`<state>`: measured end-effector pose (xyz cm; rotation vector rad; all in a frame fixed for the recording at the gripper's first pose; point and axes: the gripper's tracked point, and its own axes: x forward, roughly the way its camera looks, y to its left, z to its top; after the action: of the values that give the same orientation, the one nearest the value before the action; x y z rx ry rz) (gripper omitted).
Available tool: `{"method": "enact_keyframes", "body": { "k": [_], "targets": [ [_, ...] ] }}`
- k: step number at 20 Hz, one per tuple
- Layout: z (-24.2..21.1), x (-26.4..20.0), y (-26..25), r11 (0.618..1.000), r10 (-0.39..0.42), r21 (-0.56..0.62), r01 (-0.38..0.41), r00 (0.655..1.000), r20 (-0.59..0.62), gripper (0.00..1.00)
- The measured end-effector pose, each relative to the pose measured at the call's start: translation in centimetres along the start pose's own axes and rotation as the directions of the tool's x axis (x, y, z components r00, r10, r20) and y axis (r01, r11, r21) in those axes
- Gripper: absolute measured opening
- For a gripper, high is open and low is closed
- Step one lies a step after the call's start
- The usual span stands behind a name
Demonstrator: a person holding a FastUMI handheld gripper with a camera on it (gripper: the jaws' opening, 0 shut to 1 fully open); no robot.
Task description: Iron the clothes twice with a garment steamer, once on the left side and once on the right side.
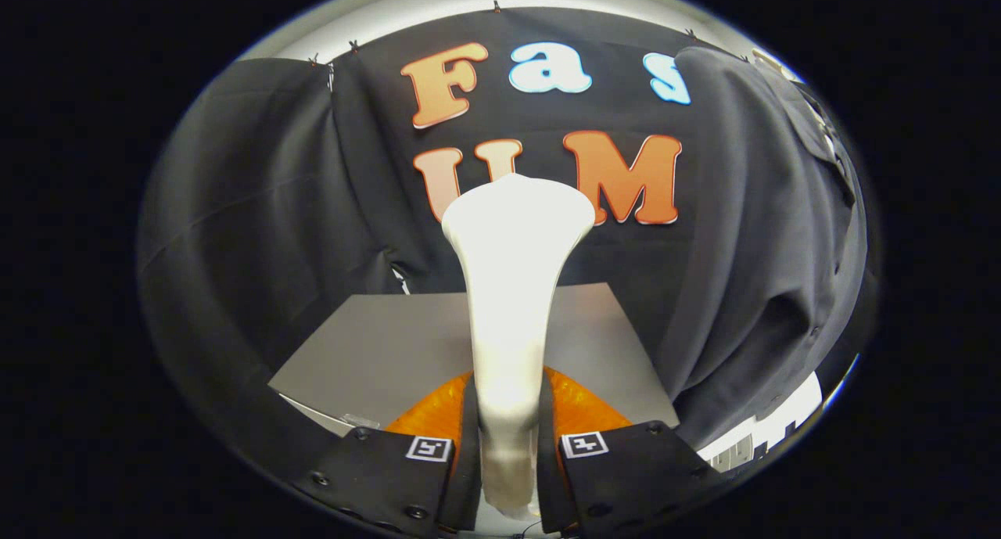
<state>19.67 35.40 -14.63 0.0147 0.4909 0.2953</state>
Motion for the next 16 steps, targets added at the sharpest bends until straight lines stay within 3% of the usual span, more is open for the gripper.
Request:
{"method": "enact_keyframes", "body": {
  "k": [9,16],
  "targets": [
    [1.7,-12.2,-6.8,1.0,0.022,0.014,-0.024,0.993,0.118,0.37],
    [2.6,-16.4,-14.6,0.999,-0.051,0.029,0.046,0.983,0.174,0.37]
  ]
}}
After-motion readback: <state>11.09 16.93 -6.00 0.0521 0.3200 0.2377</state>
